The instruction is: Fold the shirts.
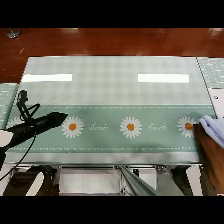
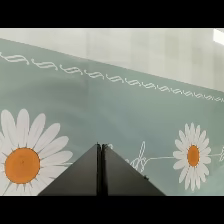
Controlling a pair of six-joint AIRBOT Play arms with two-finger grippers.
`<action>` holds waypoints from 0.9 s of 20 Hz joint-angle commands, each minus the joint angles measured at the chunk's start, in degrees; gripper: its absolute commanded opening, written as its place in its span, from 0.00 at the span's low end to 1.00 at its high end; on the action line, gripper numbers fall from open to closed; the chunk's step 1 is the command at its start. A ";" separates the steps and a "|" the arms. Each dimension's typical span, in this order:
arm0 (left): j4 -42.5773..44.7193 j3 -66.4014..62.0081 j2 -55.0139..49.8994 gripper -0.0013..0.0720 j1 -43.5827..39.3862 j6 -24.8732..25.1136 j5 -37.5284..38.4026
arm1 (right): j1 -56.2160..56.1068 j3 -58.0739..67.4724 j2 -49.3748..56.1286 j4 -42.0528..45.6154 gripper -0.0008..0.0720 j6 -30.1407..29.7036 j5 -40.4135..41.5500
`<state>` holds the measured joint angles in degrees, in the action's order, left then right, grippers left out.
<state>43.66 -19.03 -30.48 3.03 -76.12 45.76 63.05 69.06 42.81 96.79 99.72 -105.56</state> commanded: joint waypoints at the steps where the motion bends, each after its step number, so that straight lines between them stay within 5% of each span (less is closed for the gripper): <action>1: 0.00 0.02 -0.02 0.05 0.04 0.02 -1.31 | 2.25 -4.72 -2.99 4.96 0.87 2.93 1.51; 5: 0.13 -0.33 -0.87 0.05 0.07 0.46 -0.13 | 2.19 -2.60 -1.75 -13.97 0.84 1.44 16.68; 8: 0.44 -7.21 -4.68 0.05 0.28 0.68 0.59 | -2.49 1.95 3.04 -40.17 0.04 -9.90 30.05; 10: 0.46 -18.03 -10.14 0.05 0.04 2.14 3.80 | -13.00 6.64 8.87 -50.05 0.04 -13.03 35.34; 12: 1.18 -31.61 -17.11 0.05 -1.31 2.49 8.28 | -28.15 11.89 15.10 -49.53 0.04 -17.00 36.13; 15: 11.61 -46.62 -24.41 0.05 -8.15 -0.98 14.62 | -51.01 12.74 21.40 -39.80 0.04 -18.49 35.95; 18: 24.92 -44.44 -24.96 0.05 -16.22 -9.55 10.54 | -68.11 4.59 25.62 -26.97 0.04 -16.85 38.10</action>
<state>56.21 -60.07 -52.71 -7.05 -78.56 56.77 11.16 77.71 63.90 60.29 83.11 -70.46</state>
